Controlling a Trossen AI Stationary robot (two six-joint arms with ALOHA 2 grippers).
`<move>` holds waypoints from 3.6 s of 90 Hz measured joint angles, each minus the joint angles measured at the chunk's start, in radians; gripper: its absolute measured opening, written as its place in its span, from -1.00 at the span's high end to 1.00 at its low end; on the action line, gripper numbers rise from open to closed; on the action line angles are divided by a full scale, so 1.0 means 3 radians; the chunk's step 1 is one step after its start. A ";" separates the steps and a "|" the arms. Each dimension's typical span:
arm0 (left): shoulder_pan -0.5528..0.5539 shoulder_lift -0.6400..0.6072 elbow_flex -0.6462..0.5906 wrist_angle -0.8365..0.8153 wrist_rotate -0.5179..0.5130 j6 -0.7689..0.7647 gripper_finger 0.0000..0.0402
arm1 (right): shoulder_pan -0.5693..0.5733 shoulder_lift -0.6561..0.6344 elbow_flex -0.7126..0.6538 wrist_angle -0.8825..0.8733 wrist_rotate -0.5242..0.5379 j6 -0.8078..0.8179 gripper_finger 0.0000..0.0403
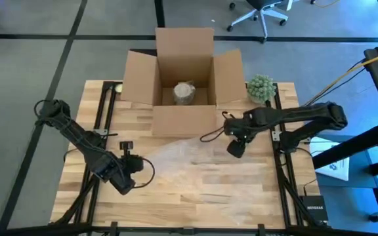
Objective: Wrap mug
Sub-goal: Prepare the transparent bubble wrap
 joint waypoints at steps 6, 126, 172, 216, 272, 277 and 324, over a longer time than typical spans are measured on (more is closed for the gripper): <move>0.0000 0.0000 0.0000 -0.0001 0.0000 -0.0001 1.00 | 0.0241 0.0000 0.0075 0.0033 0.0167 0.0136 -0.01; 0.0000 0.0000 -0.0001 0.0014 0.0000 -0.0042 1.00 | 0.2123 0.1648 -0.0377 0.2400 0.0754 0.0712 -0.01; 0.0000 0.0000 -0.0001 0.0098 -0.0001 -0.0003 1.00 | 0.2118 0.1672 -0.0382 0.2395 0.0725 0.0718 0.47; 0.0006 0.0000 -0.0001 0.0061 -0.0066 -0.0029 1.00 | 0.2126 0.1644 -0.0017 0.1848 0.0508 0.0817 0.98; -0.0905 -0.0004 0.0571 0.0171 0.0847 -0.1323 1.00 | 0.2736 0.1603 0.2118 0.0810 0.1165 0.0814 1.00; -0.0956 -0.0003 0.0702 0.0131 0.0817 -0.1342 1.00 | 0.2787 0.1603 0.2230 0.0824 0.1304 0.0794 1.00; -0.0535 -0.0003 0.0787 -0.1162 -0.0065 -0.1693 1.00 | 0.2785 0.1567 0.1812 -0.0944 0.1738 0.2224 1.00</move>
